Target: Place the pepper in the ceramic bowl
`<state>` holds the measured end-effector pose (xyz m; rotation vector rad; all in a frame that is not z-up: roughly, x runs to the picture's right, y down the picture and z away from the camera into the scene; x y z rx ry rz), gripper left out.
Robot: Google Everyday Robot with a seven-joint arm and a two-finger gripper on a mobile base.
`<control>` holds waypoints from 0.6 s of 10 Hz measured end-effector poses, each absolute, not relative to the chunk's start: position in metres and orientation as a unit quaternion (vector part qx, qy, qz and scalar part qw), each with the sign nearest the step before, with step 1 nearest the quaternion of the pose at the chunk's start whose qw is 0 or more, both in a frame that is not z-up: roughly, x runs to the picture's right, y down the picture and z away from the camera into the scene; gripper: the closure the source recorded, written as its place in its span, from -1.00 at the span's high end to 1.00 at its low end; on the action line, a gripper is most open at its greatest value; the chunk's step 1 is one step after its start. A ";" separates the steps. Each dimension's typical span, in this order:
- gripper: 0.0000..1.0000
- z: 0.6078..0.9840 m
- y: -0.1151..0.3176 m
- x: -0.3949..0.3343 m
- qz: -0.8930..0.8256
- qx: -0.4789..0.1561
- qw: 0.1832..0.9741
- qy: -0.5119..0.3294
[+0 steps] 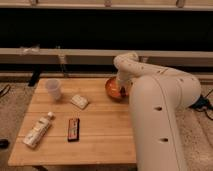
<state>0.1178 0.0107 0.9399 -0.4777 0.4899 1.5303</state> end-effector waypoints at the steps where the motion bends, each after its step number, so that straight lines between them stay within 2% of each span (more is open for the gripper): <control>1: 0.60 0.936 0.008 0.118 0.682 -0.208 0.668 0.213; 6: 0.60 0.907 -0.009 0.128 0.713 -0.194 0.647 0.190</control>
